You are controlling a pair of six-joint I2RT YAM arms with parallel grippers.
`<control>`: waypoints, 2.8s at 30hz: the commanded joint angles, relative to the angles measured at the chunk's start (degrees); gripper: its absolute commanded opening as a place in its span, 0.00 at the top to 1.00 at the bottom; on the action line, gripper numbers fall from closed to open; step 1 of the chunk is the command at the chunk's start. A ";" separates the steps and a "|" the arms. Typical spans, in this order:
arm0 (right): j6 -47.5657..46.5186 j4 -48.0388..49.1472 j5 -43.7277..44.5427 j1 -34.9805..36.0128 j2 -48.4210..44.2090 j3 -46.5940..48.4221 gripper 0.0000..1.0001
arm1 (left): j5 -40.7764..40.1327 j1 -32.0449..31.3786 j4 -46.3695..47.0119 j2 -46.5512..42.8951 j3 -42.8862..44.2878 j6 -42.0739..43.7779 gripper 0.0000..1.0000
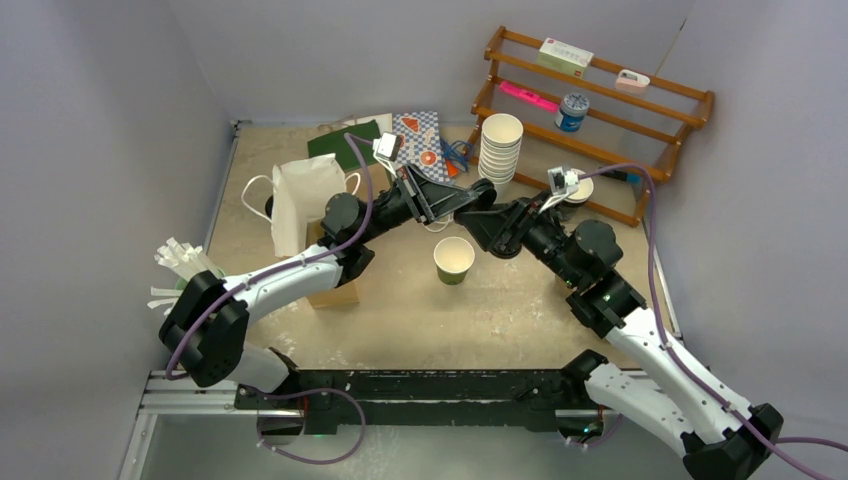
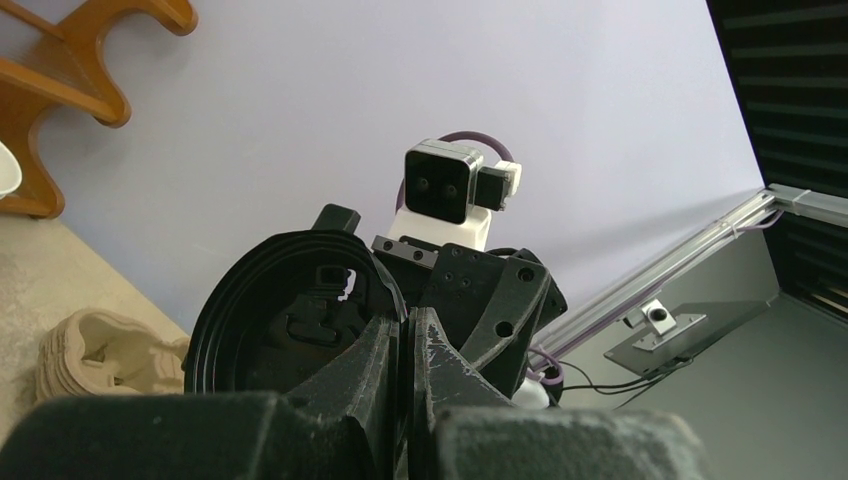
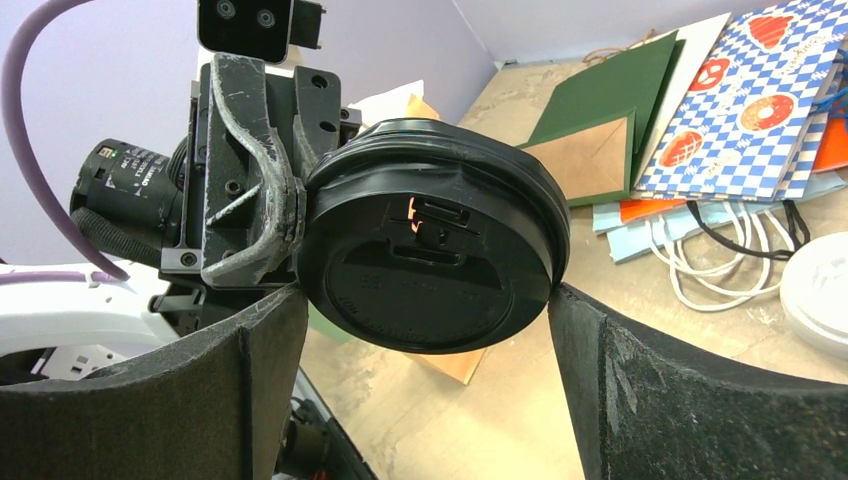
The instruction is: Pack the takeout coffee
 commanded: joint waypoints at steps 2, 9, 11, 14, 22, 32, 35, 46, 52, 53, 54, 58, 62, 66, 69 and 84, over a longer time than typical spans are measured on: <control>-0.86 2.94 0.95 0.15 -0.36 3.51 0.14 | -0.40 -0.08 -0.72 -1.50 -0.71 2.06 0.97; -0.60 2.27 1.57 0.15 -0.58 3.36 0.19 | -1.11 -0.08 -4.25 -2.68 -0.28 4.88 0.77; -0.62 1.67 1.95 0.15 -0.79 3.38 0.21 | -1.92 -0.08 -6.53 -3.47 0.00 6.86 0.72; -0.71 0.29 2.59 0.15 -0.93 3.55 0.21 | -3.95 -0.08 -10.38 -5.23 0.18 10.34 0.64; -2.16 -8.47 5.49 0.15 0.09 4.98 0.21 | -16.86 0.01 -30.88 -13.11 4.29 29.20 0.46; -10.19 -35.72 6.38 0.15 11.85 17.06 0.22 | -23.82 0.01 -48.33 -16.04 8.17 42.77 0.47; -12.78 -41.03 6.23 0.14 15.45 19.35 0.22 | -22.47 0.01 -52.39 -14.75 8.81 45.68 0.48; -20.05 -49.09 5.61 0.15 26.66 25.29 0.24 | -15.31 2.40 -55.97 -8.88 8.85 48.35 0.44; -21.44 -48.96 4.47 0.23 30.29 26.10 0.24 | -11.65 4.81 -54.19 -5.54 7.98 48.25 0.45; -21.68 -49.08 4.21 0.32 30.82 26.30 0.24 | -11.25 5.10 -54.19 -5.06 7.97 48.50 0.45; -21.84 -49.15 3.94 0.51 31.45 26.54 0.24 | -10.88 5.35 -54.19 -4.57 7.97 48.66 0.45; -22.54 -49.57 3.52 1.60 33.76 27.51 0.24 | -9.42 6.05 -54.32 -2.90 7.76 49.66 0.46; -23.18 -49.97 3.58 2.87 35.59 28.61 0.23 | -8.99 6.16 -54.54 -2.11 7.33 50.45 0.47; -23.45 -50.93 5.51 4.02 37.97 30.50 0.23 | -7.87 6.16 -54.43 -0.72 7.04 50.41 0.47; -23.66 -51.92 7.28 5.06 39.71 32.06 0.23 | -6.50 6.16 -54.29 0.69 6.96 50.17 0.47; -24.73 -56.20 12.06 7.35 44.49 35.41 0.22 | -6.15 6.16 -55.63 2.91 6.87 52.10 0.48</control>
